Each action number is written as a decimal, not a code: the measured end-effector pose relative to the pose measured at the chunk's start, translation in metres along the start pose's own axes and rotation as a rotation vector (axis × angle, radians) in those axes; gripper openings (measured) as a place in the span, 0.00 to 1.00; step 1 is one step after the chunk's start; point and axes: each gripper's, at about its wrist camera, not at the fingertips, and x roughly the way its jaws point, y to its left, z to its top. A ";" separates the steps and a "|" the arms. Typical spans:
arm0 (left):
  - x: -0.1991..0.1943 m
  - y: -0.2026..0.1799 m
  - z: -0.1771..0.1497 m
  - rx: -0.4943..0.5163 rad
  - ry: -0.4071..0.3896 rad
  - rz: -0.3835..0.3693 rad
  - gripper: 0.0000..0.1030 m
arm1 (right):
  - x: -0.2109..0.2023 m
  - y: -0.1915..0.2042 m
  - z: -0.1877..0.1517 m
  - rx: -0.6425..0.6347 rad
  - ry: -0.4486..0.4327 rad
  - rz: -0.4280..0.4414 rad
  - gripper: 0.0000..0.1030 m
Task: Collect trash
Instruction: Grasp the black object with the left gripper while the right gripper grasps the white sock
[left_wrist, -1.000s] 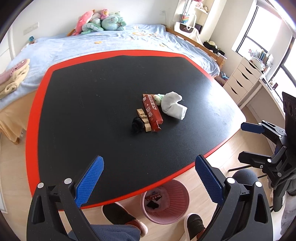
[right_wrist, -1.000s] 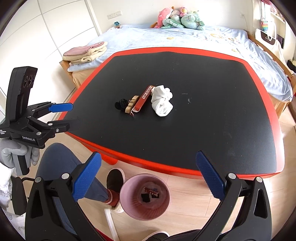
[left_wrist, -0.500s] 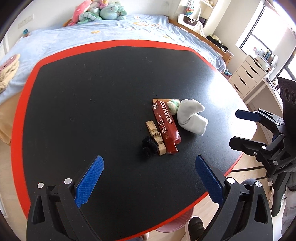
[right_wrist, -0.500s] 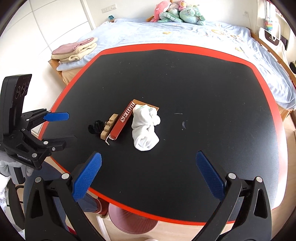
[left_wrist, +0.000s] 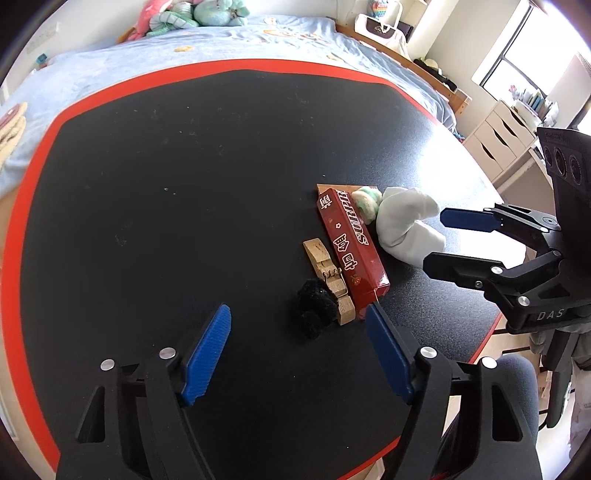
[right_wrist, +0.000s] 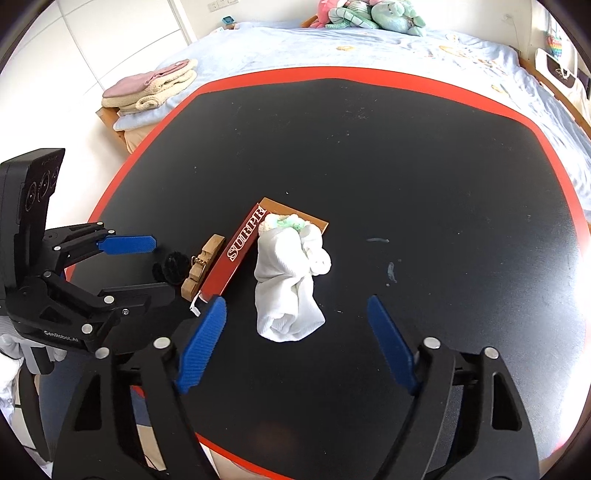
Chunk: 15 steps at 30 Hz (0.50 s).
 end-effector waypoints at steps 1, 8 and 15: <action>0.000 0.001 0.000 0.000 -0.003 -0.001 0.67 | 0.003 0.001 0.000 -0.004 0.007 0.005 0.66; 0.000 -0.002 -0.001 0.012 -0.006 0.006 0.35 | 0.014 0.008 0.000 -0.012 0.024 0.025 0.40; 0.001 -0.004 0.000 0.031 0.000 0.014 0.13 | 0.012 0.010 -0.002 -0.011 0.005 0.018 0.15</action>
